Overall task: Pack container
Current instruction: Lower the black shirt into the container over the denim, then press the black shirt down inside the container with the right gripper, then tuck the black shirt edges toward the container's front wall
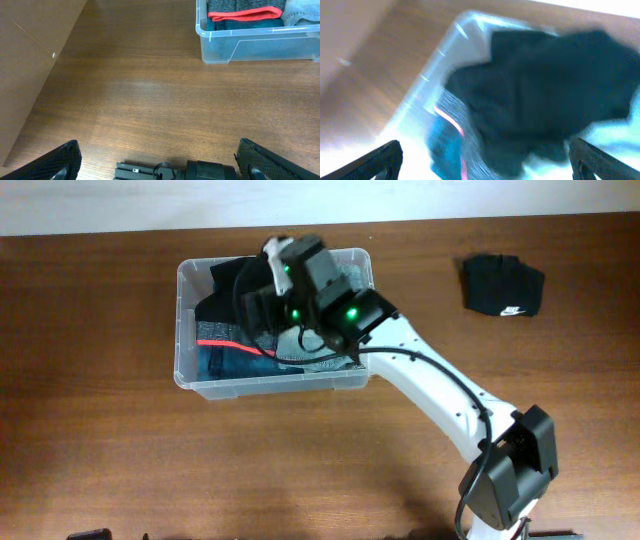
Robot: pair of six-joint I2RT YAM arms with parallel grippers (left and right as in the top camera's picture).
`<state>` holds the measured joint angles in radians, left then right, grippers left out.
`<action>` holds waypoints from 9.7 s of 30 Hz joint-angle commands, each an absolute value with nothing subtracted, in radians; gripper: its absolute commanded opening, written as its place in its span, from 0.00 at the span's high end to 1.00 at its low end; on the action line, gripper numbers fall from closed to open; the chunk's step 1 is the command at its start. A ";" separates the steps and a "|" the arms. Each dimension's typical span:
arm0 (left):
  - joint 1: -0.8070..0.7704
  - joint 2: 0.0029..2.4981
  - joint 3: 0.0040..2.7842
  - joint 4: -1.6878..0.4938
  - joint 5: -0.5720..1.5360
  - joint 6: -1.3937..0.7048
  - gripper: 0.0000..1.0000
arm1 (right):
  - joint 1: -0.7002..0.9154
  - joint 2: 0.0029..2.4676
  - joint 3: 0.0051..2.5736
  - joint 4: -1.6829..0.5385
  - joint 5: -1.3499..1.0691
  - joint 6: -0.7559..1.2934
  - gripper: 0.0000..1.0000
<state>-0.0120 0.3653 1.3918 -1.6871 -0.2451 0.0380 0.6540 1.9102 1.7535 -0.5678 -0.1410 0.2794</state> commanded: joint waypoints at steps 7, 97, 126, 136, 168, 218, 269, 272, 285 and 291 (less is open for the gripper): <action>-0.017 0.363 1.390 -1.687 -0.262 0.039 0.00 | 0.598 2.004 1.761 -0.610 -0.015 0.266 0.01; -0.017 0.363 1.390 -1.687 -0.262 0.039 0.01 | 0.569 1.930 1.784 -0.709 -0.165 0.213 0.08; -0.017 0.363 1.390 -1.687 -0.262 0.039 0.01 | 0.585 2.102 2.146 -0.976 -0.407 0.109 0.82; -0.017 0.363 1.390 -1.687 -0.262 0.039 0.01 | 0.588 2.185 2.146 -1.000 -0.250 0.138 0.96; -0.017 0.363 1.390 -1.687 -0.262 0.039 0.01 | 0.693 2.304 2.155 -0.968 -0.081 0.139 0.95; -0.017 0.363 1.390 -1.687 -0.262 0.039 0.01 | 0.567 2.296 2.172 -0.684 0.034 0.139 0.96; -0.017 0.363 1.390 -1.687 -0.262 0.039 0.00 | 0.680 2.084 2.062 -1.172 -0.267 0.104 0.94; -0.017 0.363 1.390 -1.687 -0.262 0.039 0.00 | 0.693 2.084 1.973 -1.065 -0.273 0.104 0.96; -0.017 0.363 1.390 -1.687 -0.262 0.039 0.01 | 0.699 2.074 1.811 -0.937 -0.185 0.105 0.95; -0.017 0.363 1.390 -1.687 -0.262 0.039 0.01 | 0.690 1.995 1.946 -0.947 -0.099 0.105 0.84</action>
<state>-0.0120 0.3653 1.3918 -1.6871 -0.2451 0.0380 0.6945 2.0754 1.8694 -0.9466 -0.1879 0.1081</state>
